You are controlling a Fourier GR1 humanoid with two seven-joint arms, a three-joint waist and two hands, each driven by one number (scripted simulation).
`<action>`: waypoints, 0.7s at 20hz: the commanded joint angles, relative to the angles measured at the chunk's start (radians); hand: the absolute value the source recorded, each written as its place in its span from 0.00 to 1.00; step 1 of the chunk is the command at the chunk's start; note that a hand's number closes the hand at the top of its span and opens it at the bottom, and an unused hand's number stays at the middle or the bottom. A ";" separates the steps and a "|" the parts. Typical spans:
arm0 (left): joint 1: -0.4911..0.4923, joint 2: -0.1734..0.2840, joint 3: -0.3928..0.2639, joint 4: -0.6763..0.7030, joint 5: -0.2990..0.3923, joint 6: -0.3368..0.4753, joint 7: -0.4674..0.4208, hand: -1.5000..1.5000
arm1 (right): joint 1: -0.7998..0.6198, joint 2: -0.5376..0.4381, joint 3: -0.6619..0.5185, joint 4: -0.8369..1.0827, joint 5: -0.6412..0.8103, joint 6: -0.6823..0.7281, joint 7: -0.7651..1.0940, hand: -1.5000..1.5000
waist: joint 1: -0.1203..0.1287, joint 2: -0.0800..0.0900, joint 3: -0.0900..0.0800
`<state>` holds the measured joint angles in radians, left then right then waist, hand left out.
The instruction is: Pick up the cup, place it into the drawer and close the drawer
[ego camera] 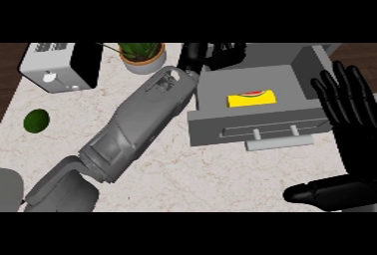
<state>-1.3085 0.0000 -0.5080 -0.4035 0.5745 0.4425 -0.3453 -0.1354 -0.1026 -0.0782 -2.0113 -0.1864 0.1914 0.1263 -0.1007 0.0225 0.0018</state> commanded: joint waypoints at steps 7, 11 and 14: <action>-0.024 0.000 -0.093 0.010 0.065 0.044 0.032 0.00 | -0.007 0.000 -0.009 0.000 -0.044 0.022 -0.009 0.00 | -0.009 0.002 0.000; -0.010 0.000 -0.075 -0.062 0.138 0.021 -0.035 0.00 | -0.067 0.032 0.015 0.037 -0.033 -0.017 0.019 0.00 | -0.001 0.002 -0.001; 0.010 0.000 -0.064 -0.104 0.175 0.032 -0.112 0.00 | -0.038 0.014 -0.014 0.036 -0.093 0.023 0.007 0.00 | 0.017 -0.004 -0.001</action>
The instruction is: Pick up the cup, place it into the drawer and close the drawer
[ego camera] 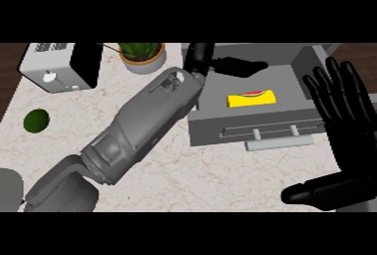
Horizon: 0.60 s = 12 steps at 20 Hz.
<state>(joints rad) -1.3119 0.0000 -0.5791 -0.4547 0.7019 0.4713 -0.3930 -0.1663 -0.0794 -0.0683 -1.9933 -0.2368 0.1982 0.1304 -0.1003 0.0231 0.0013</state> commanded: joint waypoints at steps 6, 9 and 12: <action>0.004 0.000 0.104 -0.078 0.091 -0.088 -0.075 0.00 | 0.072 -0.034 -0.043 -0.057 -0.095 0.051 0.027 0.00 | 0.072 -0.018 -0.001; 0.060 0.001 0.115 -0.145 0.079 -0.031 -0.041 0.00 | 0.115 -0.072 -0.050 -0.163 -0.139 0.073 0.095 1.00 | 0.091 -0.028 -0.001; 0.117 0.090 0.143 -0.243 0.104 -0.074 -0.033 0.00 | 0.112 -0.129 -0.017 -0.102 -0.036 0.149 0.042 1.00 | 0.116 -0.031 -0.002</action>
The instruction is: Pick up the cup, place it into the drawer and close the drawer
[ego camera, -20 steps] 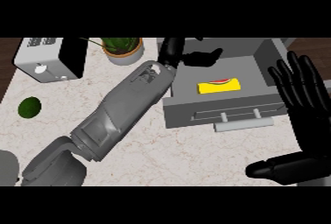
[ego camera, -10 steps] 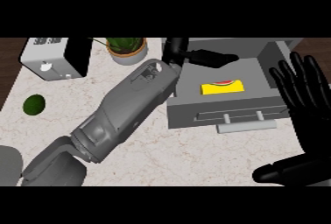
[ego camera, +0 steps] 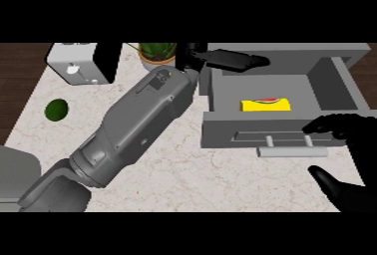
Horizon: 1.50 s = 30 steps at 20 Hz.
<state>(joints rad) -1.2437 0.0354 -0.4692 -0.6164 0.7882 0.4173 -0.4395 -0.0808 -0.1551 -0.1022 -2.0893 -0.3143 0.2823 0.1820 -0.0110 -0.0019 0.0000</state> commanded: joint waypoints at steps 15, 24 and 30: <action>0.598 0.390 0.067 -0.744 0.026 0.031 0.168 0.00 | 0.064 -0.106 0.063 0.049 0.304 0.099 -0.039 1.00 | 0.045 -0.006 0.000; 0.813 0.482 0.162 -0.812 0.089 -0.135 0.139 0.00 | -0.021 -0.219 0.209 0.174 0.720 0.091 -0.224 1.00 | 0.050 0.003 0.000; 0.950 0.525 0.213 -0.842 0.084 -0.245 0.084 0.00 | -0.077 -0.178 0.328 0.407 0.968 -0.046 -0.305 1.00 | 0.036 0.006 0.000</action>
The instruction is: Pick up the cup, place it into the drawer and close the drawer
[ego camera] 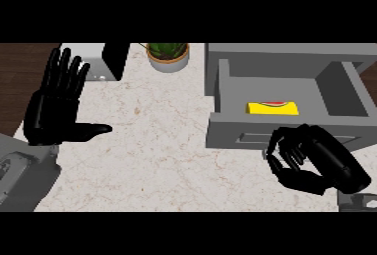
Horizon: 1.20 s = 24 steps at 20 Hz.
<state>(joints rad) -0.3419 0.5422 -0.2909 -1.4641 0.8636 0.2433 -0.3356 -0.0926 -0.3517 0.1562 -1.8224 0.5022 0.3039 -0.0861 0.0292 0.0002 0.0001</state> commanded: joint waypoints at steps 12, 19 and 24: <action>0.206 0.040 0.154 -0.033 -0.008 -0.211 -0.019 0.00 | -0.240 0.110 0.072 0.725 0.332 -0.268 -0.226 0.00 | -0.008 0.004 0.001; 0.219 0.012 0.248 0.005 -0.030 -0.302 0.008 0.00 | -0.482 0.164 -0.032 1.023 0.328 -0.275 -0.279 0.00 | -0.016 0.003 0.000; 0.241 -0.023 0.234 -0.024 -0.064 -0.287 -0.007 0.00 | -0.643 0.145 -0.128 1.257 0.278 -0.267 -0.370 0.00 | 0.000 0.007 0.001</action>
<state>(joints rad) -0.1080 0.5372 -0.0600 -1.4484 0.8114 -0.0614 -0.3620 -0.6196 -0.1971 0.0971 -0.7414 0.8110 0.0249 -0.4013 0.0198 0.0005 -0.0023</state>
